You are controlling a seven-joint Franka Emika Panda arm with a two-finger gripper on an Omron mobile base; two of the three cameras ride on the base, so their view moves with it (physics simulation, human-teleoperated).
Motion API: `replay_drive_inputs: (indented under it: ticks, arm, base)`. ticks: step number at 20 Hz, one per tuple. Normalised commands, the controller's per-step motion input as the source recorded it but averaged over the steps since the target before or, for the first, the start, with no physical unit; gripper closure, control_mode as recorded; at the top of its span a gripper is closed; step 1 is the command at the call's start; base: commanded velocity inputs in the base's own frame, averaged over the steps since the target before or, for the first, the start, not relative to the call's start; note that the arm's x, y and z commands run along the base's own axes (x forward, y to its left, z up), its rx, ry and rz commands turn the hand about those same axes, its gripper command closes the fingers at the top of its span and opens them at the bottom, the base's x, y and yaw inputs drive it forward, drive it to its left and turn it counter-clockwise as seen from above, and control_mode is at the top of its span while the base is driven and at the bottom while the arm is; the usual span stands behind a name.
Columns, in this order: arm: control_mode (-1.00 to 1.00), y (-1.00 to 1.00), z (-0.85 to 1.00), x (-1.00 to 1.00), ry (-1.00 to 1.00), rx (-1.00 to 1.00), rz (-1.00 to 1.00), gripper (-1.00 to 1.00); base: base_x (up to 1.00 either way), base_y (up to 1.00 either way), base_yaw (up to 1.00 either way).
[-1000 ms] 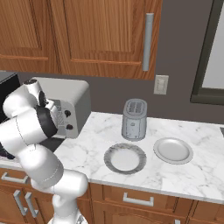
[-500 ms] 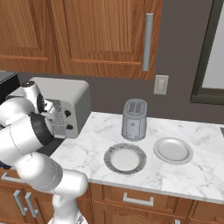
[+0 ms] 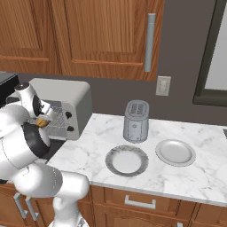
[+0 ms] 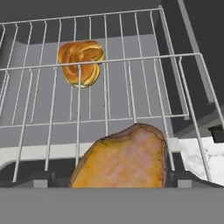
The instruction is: Open the toaster oven door. Place the bread on the bottom rack in the toaster oven and place the chicken drumstick on the top rack.
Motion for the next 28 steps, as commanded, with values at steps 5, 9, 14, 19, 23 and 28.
replay_drive_inputs:
  ticks: [5, 9, 14, 19, 23, 28]
  arm:
    - [-1.00, -0.04, 0.31, -0.24, -0.07, 0.00, -0.04, -1.00]
    - [-1.00, -0.07, 0.24, -0.46, -0.05, 0.00, -0.04, -1.00]
    - [-1.00, 0.00, 0.05, -0.75, -0.03, 0.03, 0.00, -1.00]
    - [-1.00, 0.07, 0.00, -0.65, 0.00, 0.06, 0.00, -1.00]
    - [-1.00, 0.01, -0.16, -0.40, 0.01, 0.01, 0.00, -1.00]
    - [-1.00, 0.03, -0.33, -0.11, 0.01, 0.01, 0.00, -1.00]
  base:
    - [0.00, 0.00, 0.00]
    - [0.00, 0.00, 0.00]
    - [0.00, 0.00, 0.00]
    - [0.00, 0.00, 0.00]
    - [0.00, 0.00, 0.00]
    - [0.00, 0.00, 0.00]
